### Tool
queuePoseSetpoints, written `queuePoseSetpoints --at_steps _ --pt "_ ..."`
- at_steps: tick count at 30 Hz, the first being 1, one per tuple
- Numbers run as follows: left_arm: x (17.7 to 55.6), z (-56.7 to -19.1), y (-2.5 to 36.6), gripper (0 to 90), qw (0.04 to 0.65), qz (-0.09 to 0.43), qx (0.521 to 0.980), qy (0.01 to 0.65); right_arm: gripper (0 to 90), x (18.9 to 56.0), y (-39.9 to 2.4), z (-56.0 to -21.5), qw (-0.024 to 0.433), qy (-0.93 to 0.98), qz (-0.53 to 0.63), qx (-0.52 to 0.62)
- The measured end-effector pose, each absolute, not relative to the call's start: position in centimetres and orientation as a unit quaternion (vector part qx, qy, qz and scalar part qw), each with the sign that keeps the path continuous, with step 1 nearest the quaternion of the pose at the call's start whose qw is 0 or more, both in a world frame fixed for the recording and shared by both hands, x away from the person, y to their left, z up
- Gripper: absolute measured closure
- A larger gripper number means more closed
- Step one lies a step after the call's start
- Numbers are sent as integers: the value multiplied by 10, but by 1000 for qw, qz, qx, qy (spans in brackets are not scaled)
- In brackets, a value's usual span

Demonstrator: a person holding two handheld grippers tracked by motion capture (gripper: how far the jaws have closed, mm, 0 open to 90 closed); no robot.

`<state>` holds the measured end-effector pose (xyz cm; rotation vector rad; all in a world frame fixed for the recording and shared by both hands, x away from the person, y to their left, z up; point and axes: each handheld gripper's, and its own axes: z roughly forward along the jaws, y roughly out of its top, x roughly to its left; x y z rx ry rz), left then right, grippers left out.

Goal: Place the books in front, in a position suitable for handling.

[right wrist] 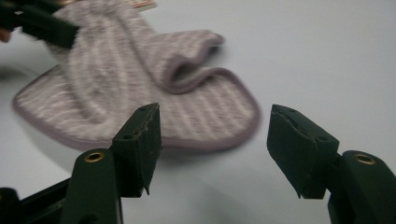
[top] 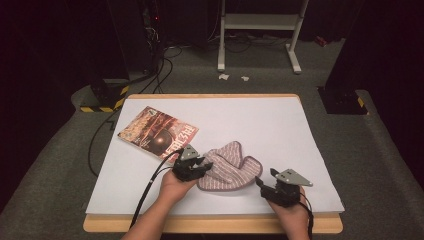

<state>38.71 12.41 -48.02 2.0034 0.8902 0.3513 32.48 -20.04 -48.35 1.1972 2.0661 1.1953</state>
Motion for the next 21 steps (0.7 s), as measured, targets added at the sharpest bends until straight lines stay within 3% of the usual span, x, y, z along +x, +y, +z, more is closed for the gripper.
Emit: queuePoseSetpoints --at_steps 3,14,15,16,19,21 --pt "380 -473 126 813 468 145 802 342 352 323 -181 -485 221 767 436 415" --pt "363 -432 138 847 539 172 763 313 290 342 -123 -493 182 800 406 403" --pt "362 -426 141 847 546 178 757 311 316 345 -112 -498 178 809 393 399" --pt "362 -423 142 847 547 180 757 309 398 346 -109 -499 178 811 389 399" --pt "362 -420 145 847 554 181 751 309 792 347 -112 -494 173 800 418 394" --pt "363 -418 147 847 562 182 745 309 833 351 -122 -486 170 783 441 405"
